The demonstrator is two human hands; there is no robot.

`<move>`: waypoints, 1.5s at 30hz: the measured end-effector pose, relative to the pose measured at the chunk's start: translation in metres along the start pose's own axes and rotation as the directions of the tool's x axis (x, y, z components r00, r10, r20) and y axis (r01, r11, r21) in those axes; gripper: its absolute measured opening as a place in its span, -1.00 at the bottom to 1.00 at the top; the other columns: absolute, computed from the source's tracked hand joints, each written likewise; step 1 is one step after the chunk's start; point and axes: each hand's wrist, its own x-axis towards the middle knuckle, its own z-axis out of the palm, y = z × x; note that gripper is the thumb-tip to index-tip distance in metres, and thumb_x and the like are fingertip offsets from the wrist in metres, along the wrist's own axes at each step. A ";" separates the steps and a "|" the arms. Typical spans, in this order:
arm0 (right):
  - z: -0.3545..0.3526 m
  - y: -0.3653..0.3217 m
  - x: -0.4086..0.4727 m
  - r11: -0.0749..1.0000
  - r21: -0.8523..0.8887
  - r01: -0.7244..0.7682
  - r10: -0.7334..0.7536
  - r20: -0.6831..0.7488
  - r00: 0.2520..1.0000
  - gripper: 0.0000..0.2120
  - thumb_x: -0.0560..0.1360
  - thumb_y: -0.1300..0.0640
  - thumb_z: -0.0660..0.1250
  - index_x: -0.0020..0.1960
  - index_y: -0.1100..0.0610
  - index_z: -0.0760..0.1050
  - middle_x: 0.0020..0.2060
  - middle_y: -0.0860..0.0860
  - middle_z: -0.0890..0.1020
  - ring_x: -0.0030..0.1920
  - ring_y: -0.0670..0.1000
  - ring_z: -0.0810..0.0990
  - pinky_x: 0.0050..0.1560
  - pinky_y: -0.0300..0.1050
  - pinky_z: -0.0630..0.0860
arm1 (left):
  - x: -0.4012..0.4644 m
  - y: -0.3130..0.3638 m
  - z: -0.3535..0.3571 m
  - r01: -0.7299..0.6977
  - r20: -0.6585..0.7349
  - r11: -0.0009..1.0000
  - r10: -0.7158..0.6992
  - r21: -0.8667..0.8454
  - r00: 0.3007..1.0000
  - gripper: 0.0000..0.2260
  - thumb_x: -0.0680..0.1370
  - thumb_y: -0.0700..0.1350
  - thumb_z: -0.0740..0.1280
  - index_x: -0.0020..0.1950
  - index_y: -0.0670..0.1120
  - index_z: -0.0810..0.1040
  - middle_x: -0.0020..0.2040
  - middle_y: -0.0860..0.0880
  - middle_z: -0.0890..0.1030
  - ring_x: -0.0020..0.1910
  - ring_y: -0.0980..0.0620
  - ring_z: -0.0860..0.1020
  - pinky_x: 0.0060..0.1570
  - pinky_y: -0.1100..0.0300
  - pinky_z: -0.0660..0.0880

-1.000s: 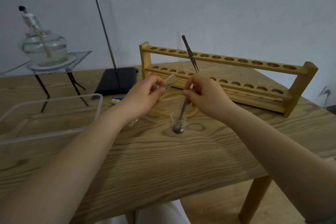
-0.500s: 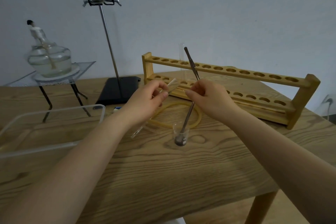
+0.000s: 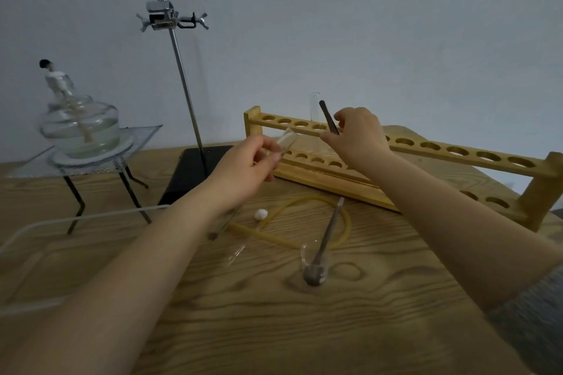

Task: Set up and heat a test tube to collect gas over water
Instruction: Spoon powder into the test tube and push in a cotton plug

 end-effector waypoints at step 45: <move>0.040 -0.028 -0.027 0.855 0.506 -0.112 -0.207 0.532 0.821 -0.83 0.43 0.30 0.44 -0.04 0.35 0.53 -0.19 0.16 0.68 -0.24 -0.04 0.71 -0.28 -0.29 0.60 | 0.000 -0.030 -0.014 0.094 -0.036 0.995 -0.095 -0.031 0.995 -0.83 0.60 -0.06 0.19 0.18 0.01 0.44 -0.07 0.02 0.58 -0.09 0.08 0.60 0.02 0.04 0.58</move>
